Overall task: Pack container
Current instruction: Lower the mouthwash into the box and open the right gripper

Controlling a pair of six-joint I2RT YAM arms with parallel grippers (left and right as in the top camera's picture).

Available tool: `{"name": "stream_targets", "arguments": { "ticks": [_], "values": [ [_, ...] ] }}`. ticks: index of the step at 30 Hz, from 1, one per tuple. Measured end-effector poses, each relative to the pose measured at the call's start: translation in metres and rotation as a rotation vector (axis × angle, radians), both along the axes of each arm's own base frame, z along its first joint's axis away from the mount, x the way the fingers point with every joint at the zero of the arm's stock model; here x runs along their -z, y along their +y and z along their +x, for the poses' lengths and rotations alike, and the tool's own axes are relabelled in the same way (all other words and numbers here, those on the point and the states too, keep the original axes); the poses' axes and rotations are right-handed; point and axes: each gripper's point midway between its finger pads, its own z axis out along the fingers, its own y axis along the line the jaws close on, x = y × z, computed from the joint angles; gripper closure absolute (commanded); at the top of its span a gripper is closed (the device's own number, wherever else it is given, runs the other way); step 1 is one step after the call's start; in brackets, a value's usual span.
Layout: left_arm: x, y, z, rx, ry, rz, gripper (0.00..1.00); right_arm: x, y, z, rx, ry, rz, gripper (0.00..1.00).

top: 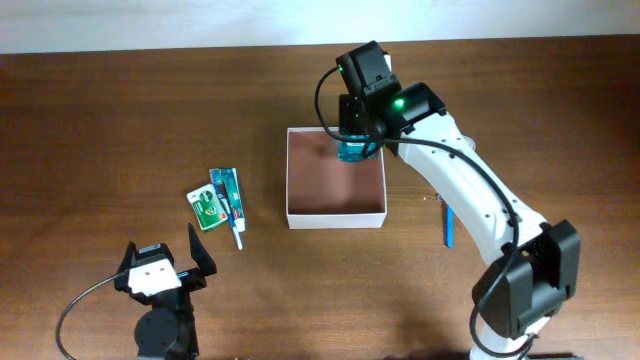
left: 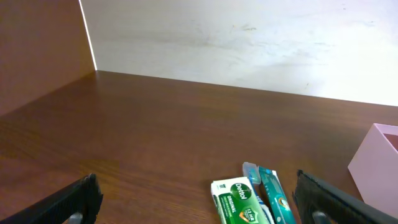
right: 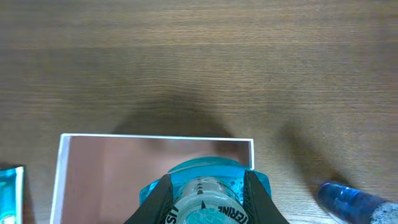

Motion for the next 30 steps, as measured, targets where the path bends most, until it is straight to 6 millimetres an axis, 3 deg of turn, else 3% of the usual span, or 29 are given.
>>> {"name": "stream_targets", "arguments": {
  "ticks": [18, 20, 23, 30],
  "values": [
    [0.000, 0.000, 0.000, 0.000, 0.000, 0.000, 0.01, 0.019, -0.001, 0.017, 0.028, -0.020, -0.039, 0.83],
    [0.000, 0.000, 0.000, 0.000, 0.000, 0.000, 0.01, 0.024, 0.000, 0.018, 0.026, -0.012, -0.044, 0.63],
    [0.000, 0.000, 0.000, 0.000, 0.000, 0.000, 0.00, 0.026, -0.001, 0.019, 0.021, -0.014, -0.056, 0.48],
    [0.000, 0.000, 0.000, 0.000, 0.000, 0.000, 0.01, 0.014, 0.002, 0.027, 0.014, -0.053, -0.048, 0.40]
  ]
}}
